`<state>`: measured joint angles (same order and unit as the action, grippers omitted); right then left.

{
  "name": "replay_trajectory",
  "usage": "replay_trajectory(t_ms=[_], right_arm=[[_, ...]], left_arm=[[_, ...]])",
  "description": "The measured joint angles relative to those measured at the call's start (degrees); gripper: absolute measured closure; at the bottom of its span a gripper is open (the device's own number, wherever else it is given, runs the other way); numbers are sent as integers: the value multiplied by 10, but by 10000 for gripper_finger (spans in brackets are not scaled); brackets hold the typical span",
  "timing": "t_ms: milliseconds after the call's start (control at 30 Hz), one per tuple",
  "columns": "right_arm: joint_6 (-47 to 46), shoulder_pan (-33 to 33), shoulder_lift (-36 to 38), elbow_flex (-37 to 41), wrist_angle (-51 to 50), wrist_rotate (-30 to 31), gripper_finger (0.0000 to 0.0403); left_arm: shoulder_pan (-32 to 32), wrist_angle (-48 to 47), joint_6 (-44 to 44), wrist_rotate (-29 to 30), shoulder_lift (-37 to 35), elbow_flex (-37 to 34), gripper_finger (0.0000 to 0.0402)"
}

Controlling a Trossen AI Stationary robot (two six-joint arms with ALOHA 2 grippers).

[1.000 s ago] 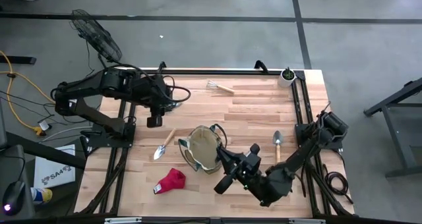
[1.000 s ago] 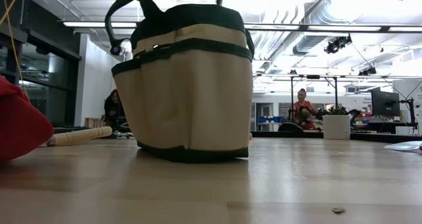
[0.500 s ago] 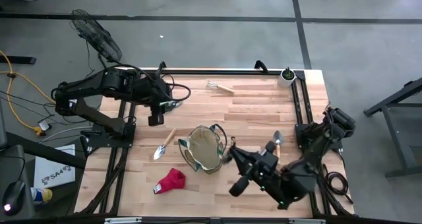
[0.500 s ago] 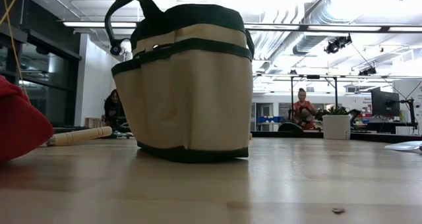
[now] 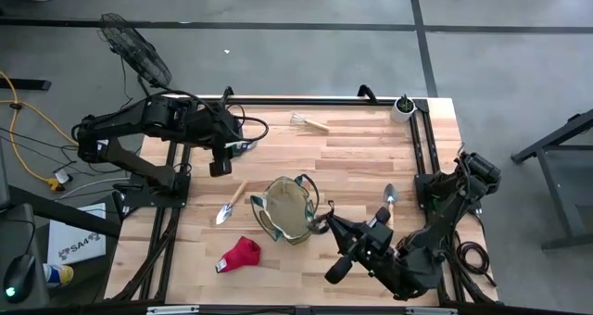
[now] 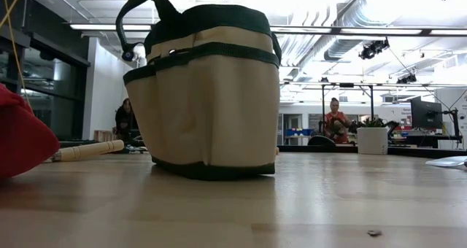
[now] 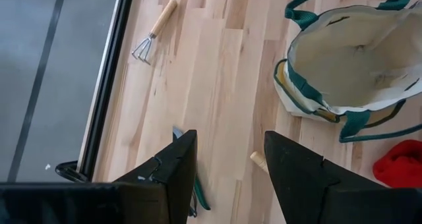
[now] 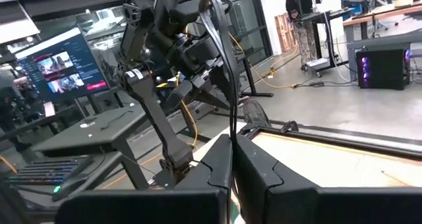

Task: Pick & Place Garden tools in Gardening bag
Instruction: Put the right green shear scissors into the light brown gardening bag

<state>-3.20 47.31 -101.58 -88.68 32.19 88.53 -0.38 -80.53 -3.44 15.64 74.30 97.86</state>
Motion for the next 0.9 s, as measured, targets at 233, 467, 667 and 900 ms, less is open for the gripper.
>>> replay_trajectory(t_ms=[233, 467, 667, 900], right_arm=[[-32, 4, 0, 0, -34, -1, 399], [-34, 7, -1, 0, -42, -36, 399], [-156, 7, -1, 0, -141, -71, 399], [-211, 7, -1, 0, -194, -82, 399]], left_arm=[[0, -1, -1, 1, 0, 0, 231], [0, -7, -1, 1, 0, 0, 231], [0, -7, -1, 1, 0, 0, 231], [0, -7, 0, 1, 0, 0, 231]])
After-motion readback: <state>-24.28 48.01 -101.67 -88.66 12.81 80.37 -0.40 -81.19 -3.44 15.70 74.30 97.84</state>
